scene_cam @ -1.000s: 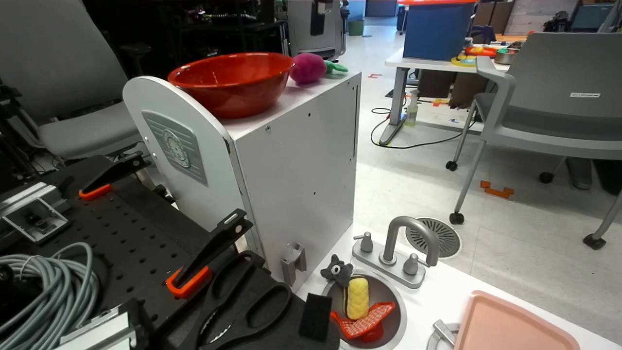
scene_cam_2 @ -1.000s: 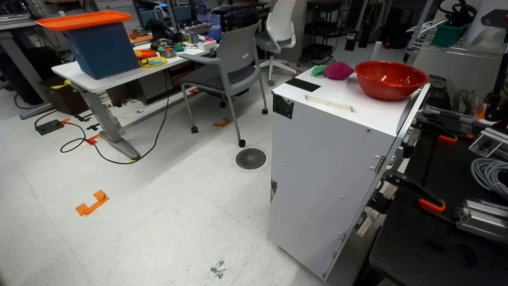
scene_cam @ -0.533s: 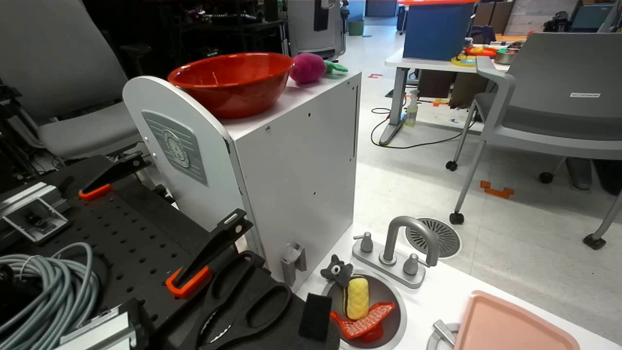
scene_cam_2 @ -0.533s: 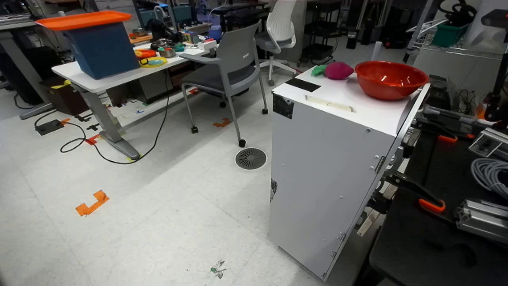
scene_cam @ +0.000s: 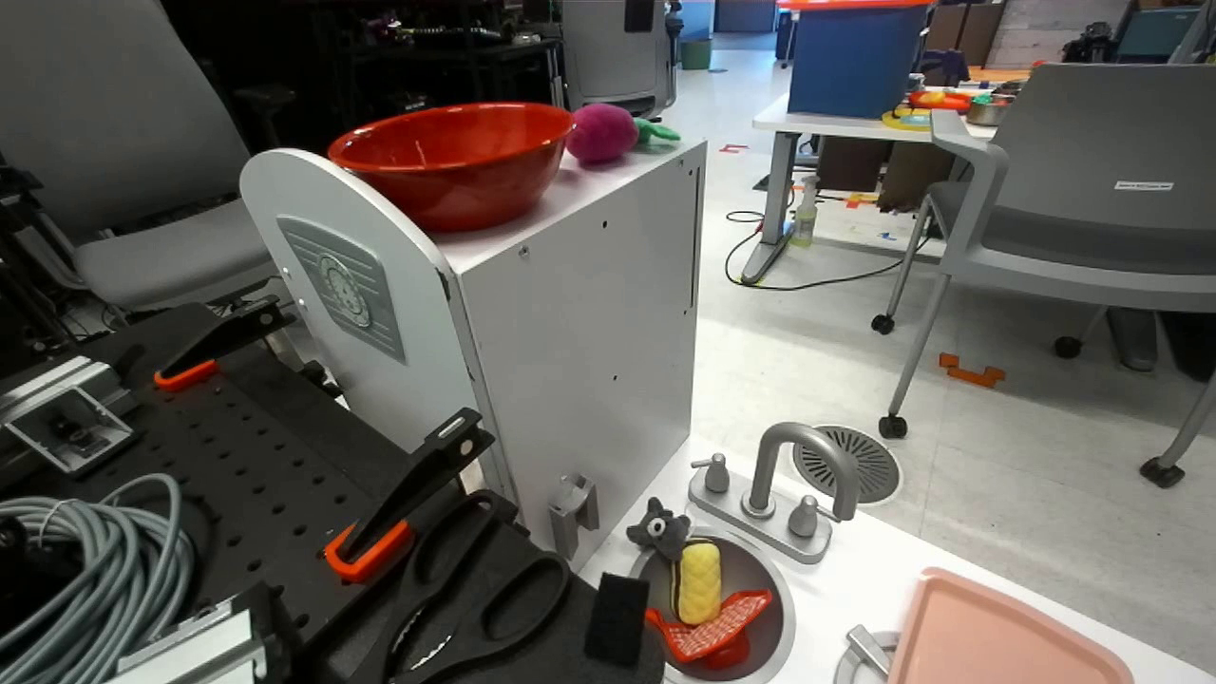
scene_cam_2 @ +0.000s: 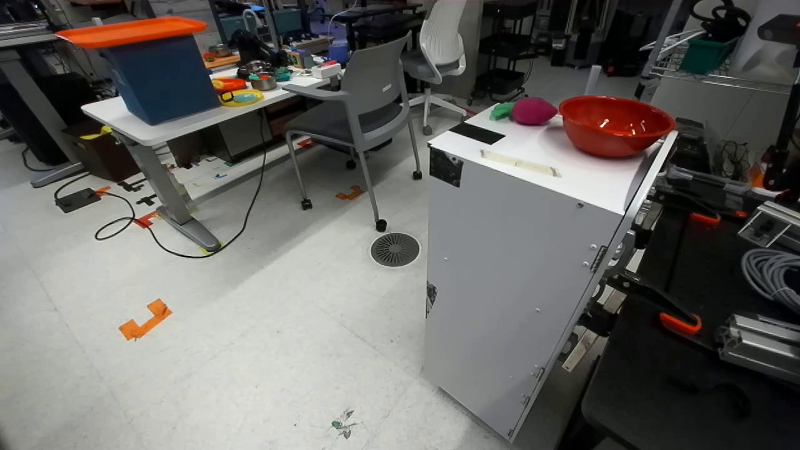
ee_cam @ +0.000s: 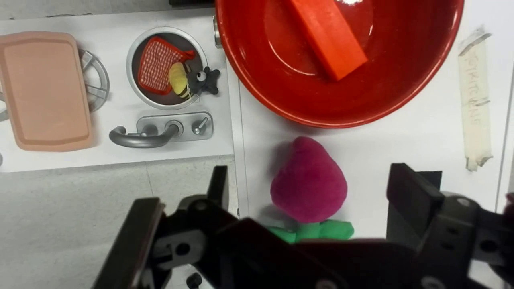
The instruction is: Pick up the purple toy from the top of the cabinet and put it in the orange bowl.
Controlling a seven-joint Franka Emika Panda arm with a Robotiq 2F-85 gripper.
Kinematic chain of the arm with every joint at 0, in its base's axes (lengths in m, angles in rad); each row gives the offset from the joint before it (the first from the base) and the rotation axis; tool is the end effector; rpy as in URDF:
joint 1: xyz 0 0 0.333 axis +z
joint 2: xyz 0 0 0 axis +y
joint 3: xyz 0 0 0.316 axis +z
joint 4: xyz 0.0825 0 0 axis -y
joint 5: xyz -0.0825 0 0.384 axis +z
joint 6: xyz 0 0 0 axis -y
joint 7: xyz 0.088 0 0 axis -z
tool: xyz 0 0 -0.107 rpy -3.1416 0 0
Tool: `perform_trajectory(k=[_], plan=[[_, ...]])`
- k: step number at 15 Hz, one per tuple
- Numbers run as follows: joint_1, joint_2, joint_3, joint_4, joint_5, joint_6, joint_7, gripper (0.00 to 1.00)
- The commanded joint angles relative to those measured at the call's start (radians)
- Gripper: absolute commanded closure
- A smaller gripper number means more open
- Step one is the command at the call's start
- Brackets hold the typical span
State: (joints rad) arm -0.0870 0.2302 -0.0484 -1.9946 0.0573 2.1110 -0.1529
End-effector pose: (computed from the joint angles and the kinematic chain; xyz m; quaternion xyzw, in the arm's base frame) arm 0.5778 -0.0752 0.3376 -0.9982 0.0070 0.0534 0.0261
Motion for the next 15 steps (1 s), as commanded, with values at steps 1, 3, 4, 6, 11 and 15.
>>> perform_trajectory(k=[1, 3, 4, 6, 11, 15], plan=[[0.003, 0.040, -0.002, 0.074, -0.020, -0.058, 0.014, 0.00], [0.005, 0.051, 0.000, 0.090, -0.026, -0.044, 0.013, 0.00], [0.007, 0.057, 0.000, 0.098, -0.033, -0.038, 0.014, 0.00], [0.009, 0.069, 0.001, 0.116, -0.040, -0.039, 0.014, 0.00], [0.026, 0.091, 0.014, 0.144, -0.054, -0.036, 0.015, 0.00], [0.038, 0.105, 0.024, 0.150, -0.049, -0.043, 0.007, 0.00]])
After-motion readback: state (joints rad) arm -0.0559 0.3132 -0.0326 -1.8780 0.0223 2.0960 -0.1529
